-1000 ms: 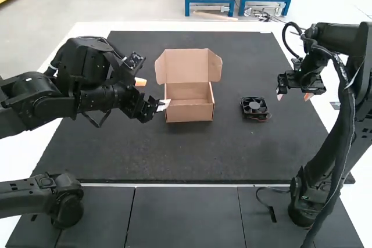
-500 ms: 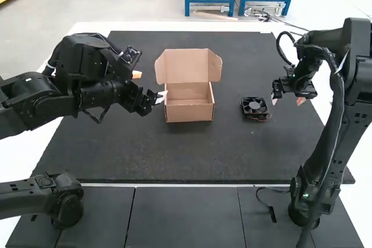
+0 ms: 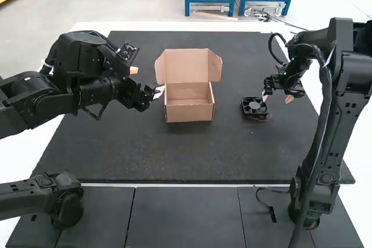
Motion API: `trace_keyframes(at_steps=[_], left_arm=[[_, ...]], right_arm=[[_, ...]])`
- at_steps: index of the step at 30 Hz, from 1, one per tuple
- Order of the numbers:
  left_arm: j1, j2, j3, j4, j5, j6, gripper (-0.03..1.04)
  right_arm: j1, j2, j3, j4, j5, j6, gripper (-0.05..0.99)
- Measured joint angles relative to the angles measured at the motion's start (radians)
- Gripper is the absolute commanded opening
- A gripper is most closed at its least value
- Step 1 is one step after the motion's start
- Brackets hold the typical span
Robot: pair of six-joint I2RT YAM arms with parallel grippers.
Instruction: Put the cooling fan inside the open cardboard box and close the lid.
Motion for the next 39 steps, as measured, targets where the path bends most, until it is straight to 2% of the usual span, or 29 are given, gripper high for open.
trace_keyframes(at_steps=[13,22,39], left_arm=[[0.000,0.000,0.000,0.002,0.000,0.004,0.97],[0.000,0.000,0.000,0.021,0.000,0.004,0.97],[0.000,0.000,0.000,0.031,0.000,0.004,0.97]], right_arm=[[0.000,0.095,0.096,-0.031,0.013,0.008,0.90],[0.000,0.108,0.101,-0.069,0.041,0.009,0.90],[0.003,0.167,0.135,-0.072,0.049,0.009,0.90]])
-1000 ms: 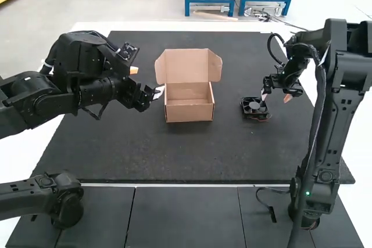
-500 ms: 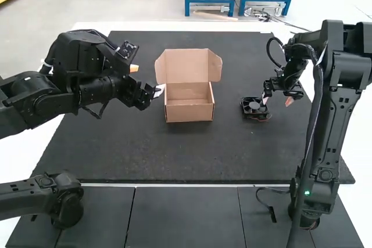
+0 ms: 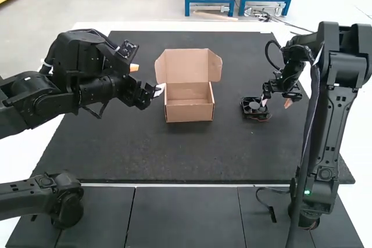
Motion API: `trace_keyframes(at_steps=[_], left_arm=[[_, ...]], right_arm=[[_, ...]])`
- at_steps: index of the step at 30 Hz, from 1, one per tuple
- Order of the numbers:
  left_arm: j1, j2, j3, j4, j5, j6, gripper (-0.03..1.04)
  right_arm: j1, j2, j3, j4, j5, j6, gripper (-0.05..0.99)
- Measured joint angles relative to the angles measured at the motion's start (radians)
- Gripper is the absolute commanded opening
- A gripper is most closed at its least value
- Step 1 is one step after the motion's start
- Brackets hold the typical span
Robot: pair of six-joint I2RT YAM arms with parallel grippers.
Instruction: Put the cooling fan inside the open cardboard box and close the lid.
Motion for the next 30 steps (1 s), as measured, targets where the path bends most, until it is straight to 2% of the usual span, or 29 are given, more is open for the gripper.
trace_keyframes(at_steps=[9,14,24,28,30], left_arm=[[0.000,0.000,0.000,0.008,0.000,0.000,0.97],[0.000,0.001,0.000,0.014,0.000,0.000,0.97],[0.000,0.001,0.000,0.015,0.000,0.000,0.97],[0.000,0.001,0.000,0.015,0.000,0.000,0.97],[0.000,0.001,0.000,0.015,0.000,0.000,0.97]], right_arm=[[0.006,0.019,0.021,-0.007,0.000,0.000,0.90],[0.007,0.020,0.031,-0.015,0.001,0.000,0.82],[0.007,0.047,0.032,-0.048,0.031,0.002,0.79],[0.011,0.047,0.034,-0.053,0.026,0.003,0.58],[0.018,0.047,0.034,-0.056,0.020,0.004,0.43]])
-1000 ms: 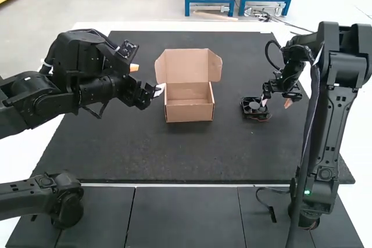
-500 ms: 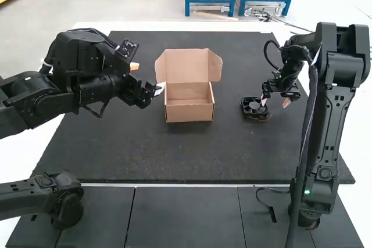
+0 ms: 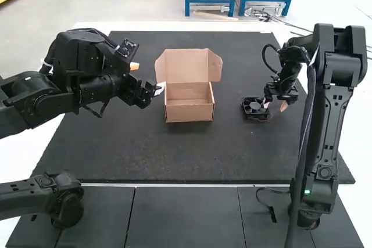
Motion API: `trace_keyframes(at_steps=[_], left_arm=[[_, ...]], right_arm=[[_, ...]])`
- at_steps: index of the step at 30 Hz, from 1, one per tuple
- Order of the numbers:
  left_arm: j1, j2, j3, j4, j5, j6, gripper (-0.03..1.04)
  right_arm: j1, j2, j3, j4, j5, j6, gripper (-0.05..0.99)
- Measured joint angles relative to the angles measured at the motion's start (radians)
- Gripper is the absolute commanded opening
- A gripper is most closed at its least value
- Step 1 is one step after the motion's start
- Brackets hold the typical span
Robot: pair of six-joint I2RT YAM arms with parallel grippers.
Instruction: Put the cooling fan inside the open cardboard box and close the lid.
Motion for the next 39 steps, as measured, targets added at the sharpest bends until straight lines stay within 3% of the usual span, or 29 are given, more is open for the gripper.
trace_keyframes(at_steps=[4,6,24,34,39], left_arm=[[0.000,0.000,0.000,0.000,0.000,0.000,0.97],[0.000,0.000,0.000,0.000,-0.001,0.000,0.97],[0.021,0.000,0.000,-0.008,-0.014,0.000,0.97],[0.021,-0.017,-0.009,-0.030,-0.015,0.000,0.97],[0.043,-0.071,-0.050,-0.063,-0.018,0.000,0.97]], right_arm=[[0.012,0.000,0.004,-0.017,-0.023,0.003,0.06],[0.012,0.000,0.006,-0.022,-0.031,0.005,-0.01],[0.012,-0.019,0.024,-0.076,-0.032,0.156,-0.01],[0.016,-0.283,0.002,-0.129,-0.056,0.196,-0.01],[0.045,-0.381,-0.034,-0.166,-0.075,0.215,-0.01]])
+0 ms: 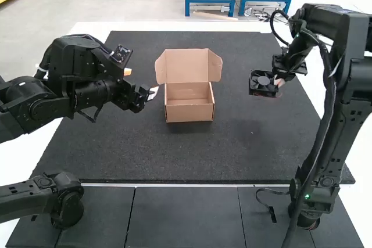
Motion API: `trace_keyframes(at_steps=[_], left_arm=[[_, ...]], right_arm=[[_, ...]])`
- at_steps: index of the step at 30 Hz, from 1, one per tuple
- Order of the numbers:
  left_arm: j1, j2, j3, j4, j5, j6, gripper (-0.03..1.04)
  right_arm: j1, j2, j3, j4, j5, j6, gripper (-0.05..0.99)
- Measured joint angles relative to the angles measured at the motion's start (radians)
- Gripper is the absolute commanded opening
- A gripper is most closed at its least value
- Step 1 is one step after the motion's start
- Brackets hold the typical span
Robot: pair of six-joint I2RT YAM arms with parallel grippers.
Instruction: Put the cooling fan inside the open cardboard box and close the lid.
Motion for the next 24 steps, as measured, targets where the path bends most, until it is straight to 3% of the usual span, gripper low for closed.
trace_keyframes(at_steps=[15,24], left_arm=[[0.067,-0.116,-0.016,-0.125,-0.001,-0.027,0.97],[0.069,-0.168,-0.017,-0.215,0.000,-0.032,0.97]], right_arm=[[0.176,-0.198,-0.077,-0.007,-0.033,0.106,-0.01],[0.314,-0.202,-0.082,0.000,-0.061,0.170,-0.01]])
